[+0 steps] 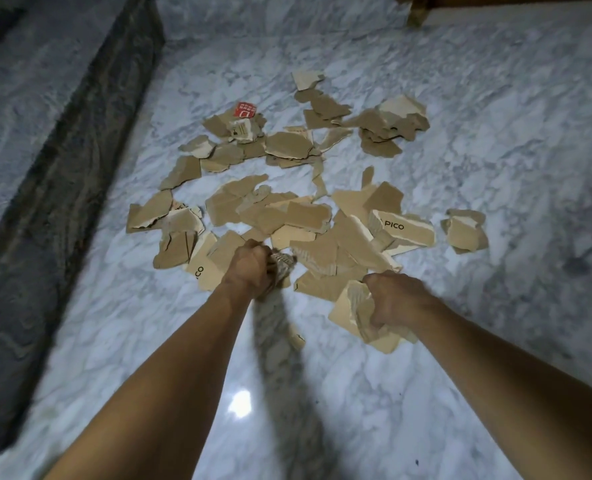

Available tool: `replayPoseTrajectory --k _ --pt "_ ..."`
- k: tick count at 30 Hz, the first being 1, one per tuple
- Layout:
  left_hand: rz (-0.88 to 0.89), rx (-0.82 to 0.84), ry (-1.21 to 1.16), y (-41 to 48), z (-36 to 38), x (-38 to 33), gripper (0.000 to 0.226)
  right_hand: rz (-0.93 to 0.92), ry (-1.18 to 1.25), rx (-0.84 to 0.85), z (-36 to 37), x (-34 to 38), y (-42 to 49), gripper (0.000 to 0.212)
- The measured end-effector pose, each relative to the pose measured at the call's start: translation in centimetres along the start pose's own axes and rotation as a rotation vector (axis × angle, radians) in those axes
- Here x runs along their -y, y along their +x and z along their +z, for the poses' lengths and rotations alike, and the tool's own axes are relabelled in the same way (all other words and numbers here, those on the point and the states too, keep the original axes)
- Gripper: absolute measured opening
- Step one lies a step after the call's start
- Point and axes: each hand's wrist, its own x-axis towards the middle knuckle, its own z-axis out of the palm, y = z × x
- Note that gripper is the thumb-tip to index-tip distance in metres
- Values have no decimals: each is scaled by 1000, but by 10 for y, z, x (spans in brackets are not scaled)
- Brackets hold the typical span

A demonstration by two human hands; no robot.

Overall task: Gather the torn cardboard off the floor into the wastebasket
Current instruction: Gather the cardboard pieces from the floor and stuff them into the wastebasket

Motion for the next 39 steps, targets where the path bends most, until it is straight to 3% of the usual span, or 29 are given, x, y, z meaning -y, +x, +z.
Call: replayPoseTrajectory --k 4,8,12,14,16,18,23,27,33,36,39 --pt "-91 -33 -103 -1 2 -5 12 15 -16 -11 2 1 1 69" --pt "-248 22 -185 1 8 2 33 20 -17 -12 2 -1 -1 68" --pt "-81 261 -158 -17 -11 4 17 27 -6 13 -2 -1 -4 72" --pt "26 438 -227 -31 -22 4 18 28 3 28 -6 1 -4 74" --pt "107 548 -139 -46 -21 -1 26 29 9 45 -9 2 -4 76" --pt "191 529 -79 -59 -6 -6 31 31 1 52 -9 3 -5 77" --pt "420 280 50 -77 23 -17 17 44 12 42 -2 -2 -5 73" --pt "336 228 6 -78 20 -24 22 55 52 51 -2 -7 -4 74" --pt "197 306 72 -70 18 -32 28 73 141 116 -2 -13 -9 69" --pt "142 335 80 -68 22 -33 29 75 450 103 -16 -22 3 88" --pt "159 357 -8 -67 26 -33 26 117 708 -69 -39 -29 24 96"
